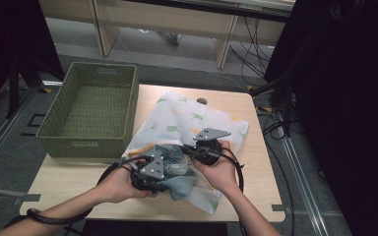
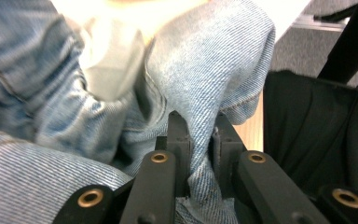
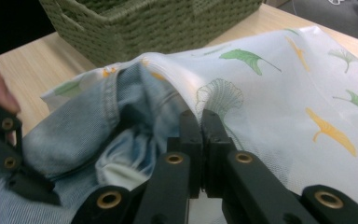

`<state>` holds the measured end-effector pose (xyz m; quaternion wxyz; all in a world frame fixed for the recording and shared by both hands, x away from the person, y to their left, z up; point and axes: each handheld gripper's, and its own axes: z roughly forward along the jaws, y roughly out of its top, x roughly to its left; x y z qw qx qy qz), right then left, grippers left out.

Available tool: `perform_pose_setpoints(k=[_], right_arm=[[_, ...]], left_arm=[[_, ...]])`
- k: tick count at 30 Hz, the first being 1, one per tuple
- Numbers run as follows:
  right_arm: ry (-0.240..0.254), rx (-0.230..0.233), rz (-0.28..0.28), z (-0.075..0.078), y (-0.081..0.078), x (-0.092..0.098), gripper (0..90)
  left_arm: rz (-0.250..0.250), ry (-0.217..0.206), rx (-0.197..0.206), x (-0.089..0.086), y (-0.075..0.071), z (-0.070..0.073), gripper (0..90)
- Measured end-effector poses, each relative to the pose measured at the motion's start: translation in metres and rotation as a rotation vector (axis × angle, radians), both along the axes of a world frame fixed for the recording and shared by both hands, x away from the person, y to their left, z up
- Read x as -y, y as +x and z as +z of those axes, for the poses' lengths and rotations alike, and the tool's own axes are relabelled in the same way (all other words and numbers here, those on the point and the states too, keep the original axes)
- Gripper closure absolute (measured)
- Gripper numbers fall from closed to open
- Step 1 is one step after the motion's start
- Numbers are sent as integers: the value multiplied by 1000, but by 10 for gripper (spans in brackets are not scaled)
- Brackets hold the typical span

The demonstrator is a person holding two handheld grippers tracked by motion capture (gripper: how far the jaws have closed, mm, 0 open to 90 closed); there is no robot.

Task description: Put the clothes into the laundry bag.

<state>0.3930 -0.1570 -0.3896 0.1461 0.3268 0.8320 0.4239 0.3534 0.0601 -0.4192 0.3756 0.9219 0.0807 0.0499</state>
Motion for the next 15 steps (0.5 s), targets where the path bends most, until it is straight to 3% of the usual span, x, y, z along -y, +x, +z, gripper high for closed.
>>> perform_pose_setpoints(k=[4, 8, 11, 15], right_arm=[[-4, 2, 15, 1, -2, -4, 900], [-10, -6, 18, -1, -1, -4, 900], [-12, -12, 14, -2, 0, -2, 900], [-13, -29, 9, -3, 1, -1, 900]], left_arm=[[6, -1, 22, -2, 3, 10, 804], [20, -2, -2, -5, 7, 13, 801], [17, -26, -51, -7, 12, 14, 795], [10, -35, -78, -7, 18, 11, 782]])
